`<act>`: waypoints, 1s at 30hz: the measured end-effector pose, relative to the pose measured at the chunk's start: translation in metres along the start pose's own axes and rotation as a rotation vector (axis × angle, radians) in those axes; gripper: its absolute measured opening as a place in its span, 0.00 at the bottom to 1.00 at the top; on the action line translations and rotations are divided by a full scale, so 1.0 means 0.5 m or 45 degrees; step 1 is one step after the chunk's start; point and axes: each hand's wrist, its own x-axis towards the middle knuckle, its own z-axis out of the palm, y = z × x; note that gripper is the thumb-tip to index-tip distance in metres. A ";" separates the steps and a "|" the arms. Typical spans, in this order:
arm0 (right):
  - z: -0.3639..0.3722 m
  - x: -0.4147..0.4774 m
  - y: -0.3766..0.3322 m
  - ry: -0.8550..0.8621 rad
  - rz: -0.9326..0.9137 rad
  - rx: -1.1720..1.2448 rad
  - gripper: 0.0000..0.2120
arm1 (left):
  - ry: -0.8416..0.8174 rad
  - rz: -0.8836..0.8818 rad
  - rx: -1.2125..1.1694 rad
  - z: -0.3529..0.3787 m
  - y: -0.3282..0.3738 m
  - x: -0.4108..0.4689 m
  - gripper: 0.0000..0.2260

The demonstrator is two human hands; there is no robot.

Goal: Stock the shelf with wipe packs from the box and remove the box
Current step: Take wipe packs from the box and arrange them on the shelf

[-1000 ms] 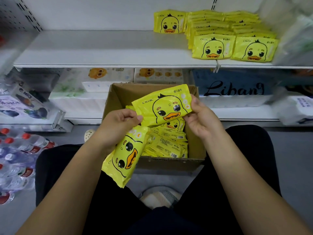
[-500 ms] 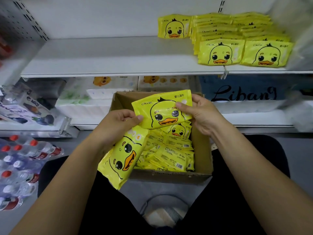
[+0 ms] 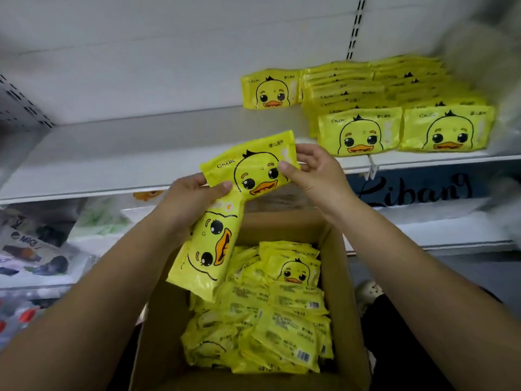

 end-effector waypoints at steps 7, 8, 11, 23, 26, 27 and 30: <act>-0.022 0.129 0.031 0.103 -0.150 -0.325 0.22 | 0.079 0.081 0.121 0.050 0.128 0.242 0.05; -0.020 0.144 0.029 0.088 -0.160 -0.338 0.22 | 0.080 0.089 0.159 0.056 0.142 0.274 0.06; -0.013 0.192 0.024 0.065 -0.178 -0.323 0.21 | 0.099 0.112 0.274 0.075 0.178 0.359 0.08; 0.020 0.276 0.071 0.080 -0.019 -0.134 0.23 | 0.131 0.132 0.406 0.121 0.220 0.546 0.10; 0.019 0.276 0.078 0.081 -0.011 -0.132 0.21 | 0.212 0.157 0.474 0.124 0.213 0.569 0.04; 0.020 0.276 0.077 0.082 -0.005 -0.125 0.21 | 0.239 0.180 0.520 0.124 0.212 0.575 0.03; 0.021 0.279 0.076 0.082 0.007 -0.110 0.21 | 0.300 0.261 0.715 0.135 0.210 0.584 0.11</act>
